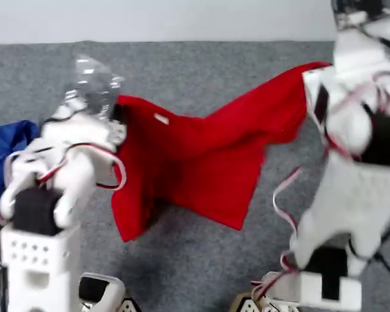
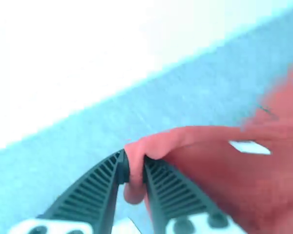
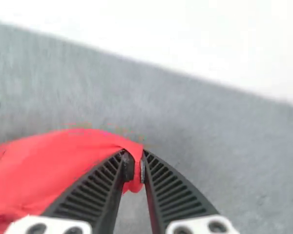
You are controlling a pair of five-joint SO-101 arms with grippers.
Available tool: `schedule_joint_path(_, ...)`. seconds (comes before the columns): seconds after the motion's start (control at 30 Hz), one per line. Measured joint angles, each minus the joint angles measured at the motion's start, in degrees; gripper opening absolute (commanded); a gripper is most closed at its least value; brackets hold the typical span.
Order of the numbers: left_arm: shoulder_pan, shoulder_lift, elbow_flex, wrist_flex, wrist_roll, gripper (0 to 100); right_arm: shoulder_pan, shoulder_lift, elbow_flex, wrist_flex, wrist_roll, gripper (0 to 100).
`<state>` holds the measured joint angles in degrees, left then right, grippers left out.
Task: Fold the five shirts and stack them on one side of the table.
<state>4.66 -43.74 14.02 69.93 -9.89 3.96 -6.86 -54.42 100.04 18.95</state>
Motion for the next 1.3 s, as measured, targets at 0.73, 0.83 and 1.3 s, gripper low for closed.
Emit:
schedule_joint_path(0.73, -2.3, -1.5, -20.0, 5.1, -4.7, 1, 5.0, -21.8, -0.1, -24.2, 15.2, 1.0)
schedule_joint_path(0.83, -2.3, -1.3, -20.0, 8.8, -7.1, 1, 5.0, -22.4, -0.1, -29.1, 18.5, 1.0)
schedule_joint_path(1.3, -2.3, -1.1, -21.1, 14.7, -14.1, 1, 5.2, -21.0, -0.2, -27.8, 24.2, 1.0)
